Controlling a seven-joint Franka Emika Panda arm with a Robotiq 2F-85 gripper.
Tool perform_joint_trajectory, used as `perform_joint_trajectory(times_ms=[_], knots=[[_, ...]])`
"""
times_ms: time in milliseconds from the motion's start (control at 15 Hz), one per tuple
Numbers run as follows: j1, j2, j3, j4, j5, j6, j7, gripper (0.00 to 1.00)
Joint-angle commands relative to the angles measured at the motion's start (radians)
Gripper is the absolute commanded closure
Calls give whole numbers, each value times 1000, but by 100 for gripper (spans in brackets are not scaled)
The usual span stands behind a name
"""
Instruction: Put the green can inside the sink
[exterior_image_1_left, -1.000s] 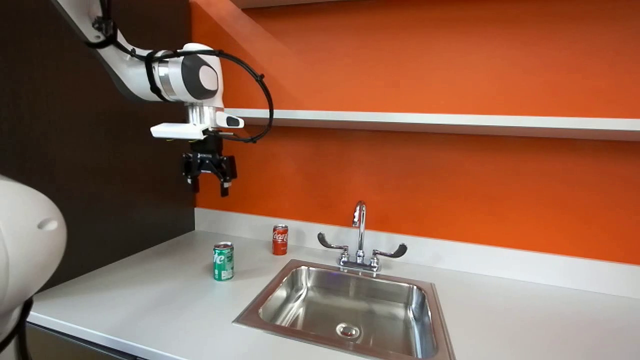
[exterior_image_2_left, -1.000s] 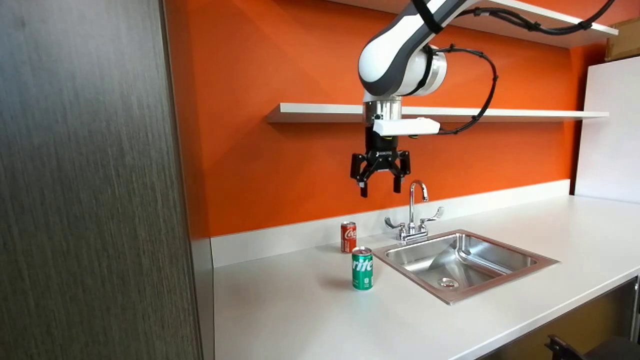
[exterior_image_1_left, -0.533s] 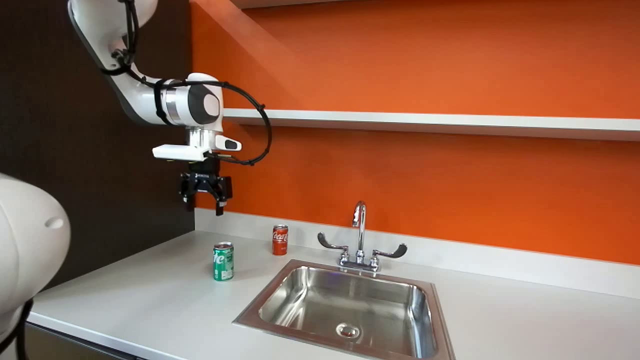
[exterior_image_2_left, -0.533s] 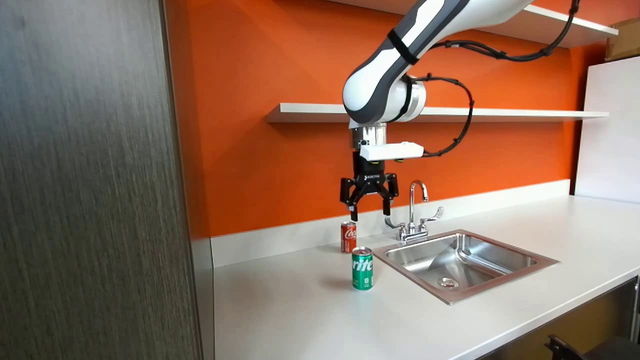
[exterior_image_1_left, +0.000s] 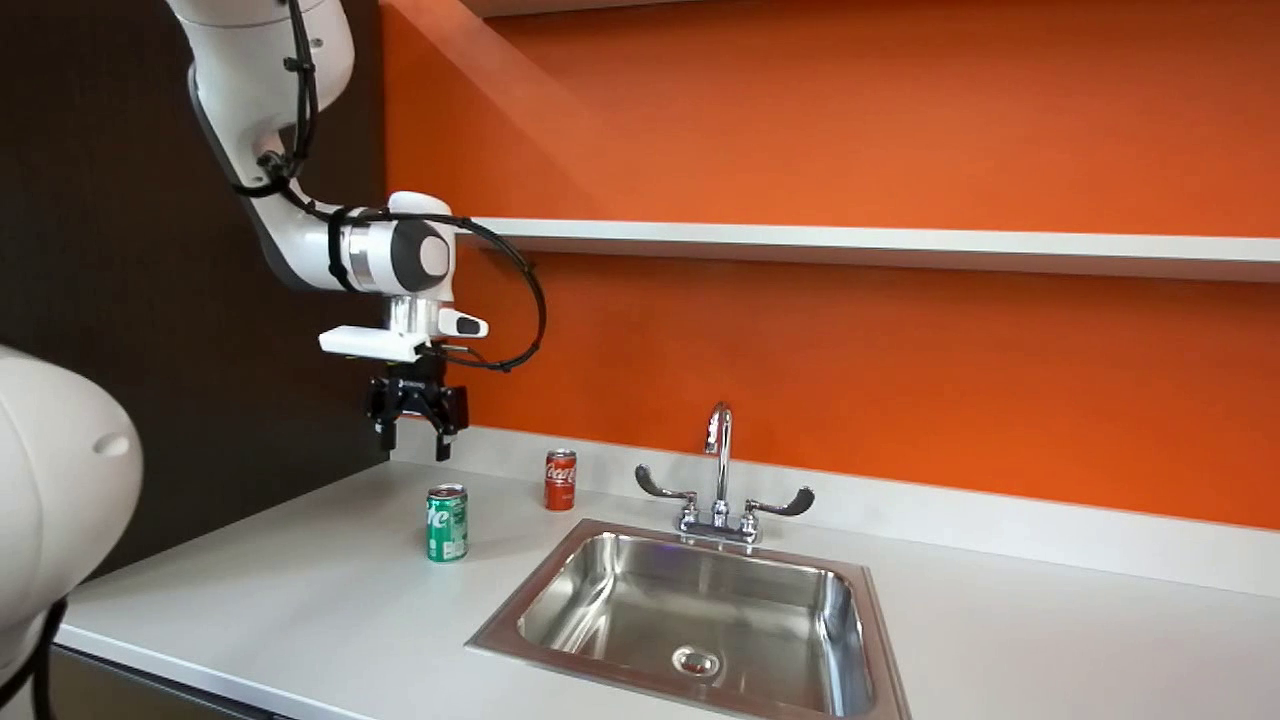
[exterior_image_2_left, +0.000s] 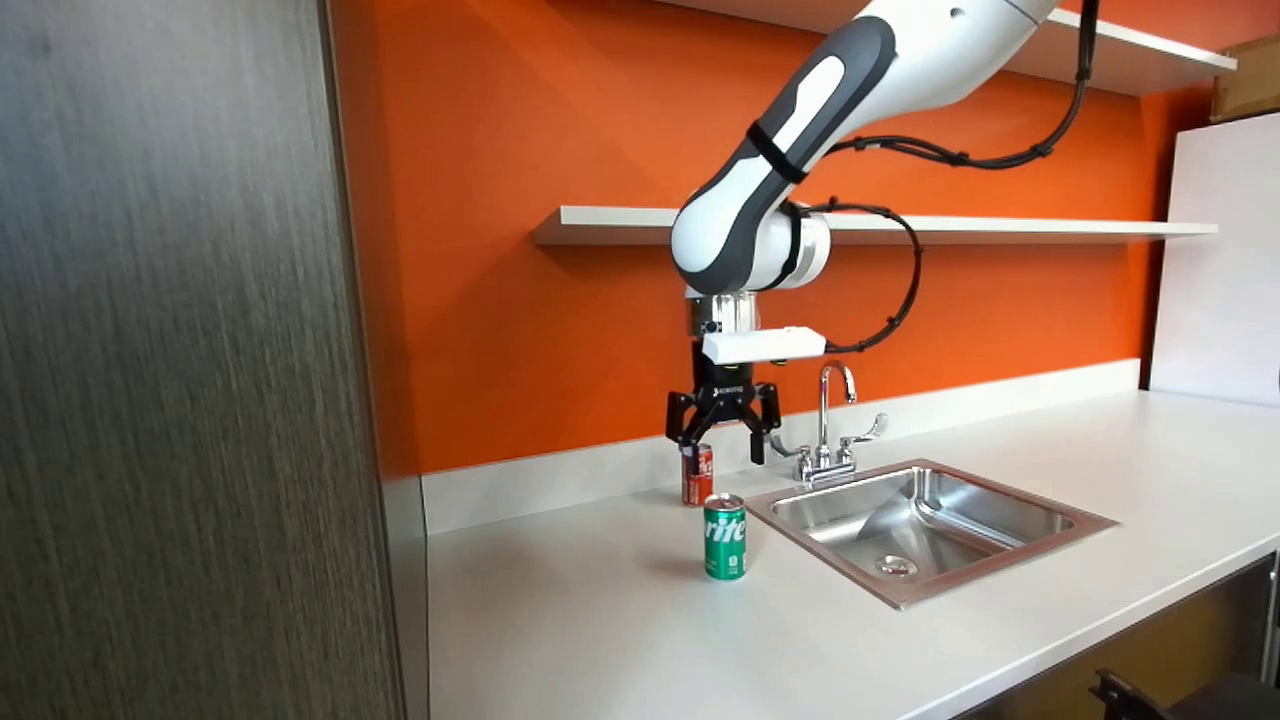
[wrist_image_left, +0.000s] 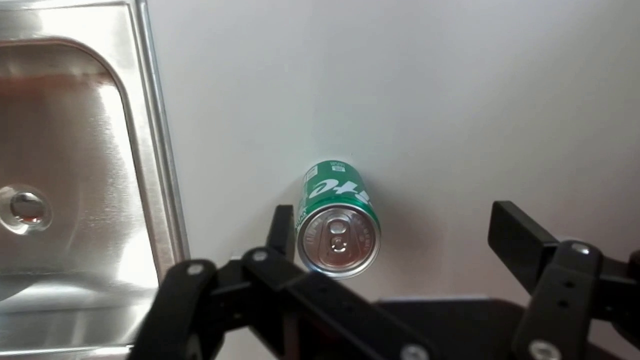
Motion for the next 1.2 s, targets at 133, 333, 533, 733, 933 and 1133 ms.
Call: perform_joint_trajectory(times_ms=[133,333,533,733,933,1133], knots=[[12,87,-24,54,0,44,40,0],[12,121,-37,71,-2,65,49,0],[14,151,-49,90,-1,78,53,0],[17,178,-60,108,-4,80,62,0],[22,201,-64,123,-3,79,67,0],[25,218,-68,134,-2,78,75,0]])
